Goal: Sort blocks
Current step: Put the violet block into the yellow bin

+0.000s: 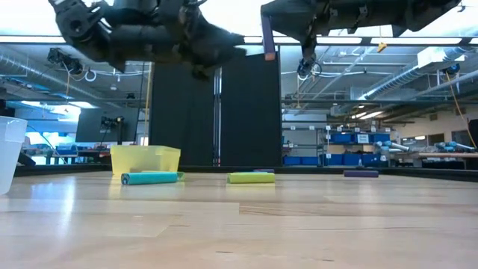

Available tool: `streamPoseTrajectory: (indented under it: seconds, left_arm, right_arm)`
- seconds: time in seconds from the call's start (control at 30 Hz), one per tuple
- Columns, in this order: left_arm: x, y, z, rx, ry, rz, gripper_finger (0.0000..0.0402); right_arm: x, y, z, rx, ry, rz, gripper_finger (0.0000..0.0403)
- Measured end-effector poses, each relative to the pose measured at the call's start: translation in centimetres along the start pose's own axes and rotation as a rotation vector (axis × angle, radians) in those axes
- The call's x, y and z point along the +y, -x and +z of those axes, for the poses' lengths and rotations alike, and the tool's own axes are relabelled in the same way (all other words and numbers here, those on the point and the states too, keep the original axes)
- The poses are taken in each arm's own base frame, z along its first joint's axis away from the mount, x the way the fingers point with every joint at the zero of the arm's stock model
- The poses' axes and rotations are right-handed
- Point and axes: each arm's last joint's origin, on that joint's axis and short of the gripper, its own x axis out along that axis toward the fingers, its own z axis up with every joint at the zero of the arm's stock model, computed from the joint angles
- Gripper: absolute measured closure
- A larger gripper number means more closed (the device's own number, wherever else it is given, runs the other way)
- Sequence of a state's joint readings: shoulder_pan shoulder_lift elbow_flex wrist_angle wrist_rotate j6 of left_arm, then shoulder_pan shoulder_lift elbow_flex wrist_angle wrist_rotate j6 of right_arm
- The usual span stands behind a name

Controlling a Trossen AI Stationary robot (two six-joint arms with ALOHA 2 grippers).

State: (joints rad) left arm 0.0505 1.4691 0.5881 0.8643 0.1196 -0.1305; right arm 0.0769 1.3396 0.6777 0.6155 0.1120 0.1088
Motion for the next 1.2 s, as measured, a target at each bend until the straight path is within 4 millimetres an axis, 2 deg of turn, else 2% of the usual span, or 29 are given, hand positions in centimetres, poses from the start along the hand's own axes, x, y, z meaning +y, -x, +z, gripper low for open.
streamPoseTrajectory:
  seconds: [0.27, 0.5, 0.67, 1.0, 1.13, 1.2]
  left_arm:
    - [-0.3, -2.9, 0.3, 0.000, 0.034, -0.080, 0.0172]
    - [-0.2, -4.1, 0.5, -0.006, 0.030, -0.073, 0.0160]
    - [-0.2, -4.3, 1.0, -0.024, 0.025, -0.067, 0.0184]
    - [-0.3, -4.7, 1.8, -0.051, -0.019, -0.076, 0.0285]
    - [-0.3, -4.7, 1.8, -0.049, -0.052, -0.076, 0.0286]
    - [-0.3, -4.7, 1.8, -0.034, -0.076, -0.073, 0.0286]
  right_arm:
    - [0.0, 0.0, 0.2, -0.019, 0.029, 0.005, 0.0287]
    - [0.3, 0.0, 0.2, -0.018, 0.041, 0.017, 0.0287]
    - [0.3, 0.0, 0.1, -0.014, 0.048, 0.018, 0.0287]
    - [0.3, 0.0, 0.1, -0.010, 0.042, 0.017, 0.0287]
    - [0.3, 0.0, 0.1, -0.005, 0.035, 0.016, 0.0287]
    - [0.3, 0.0, -0.1, 0.005, 0.039, 0.013, 0.0272]
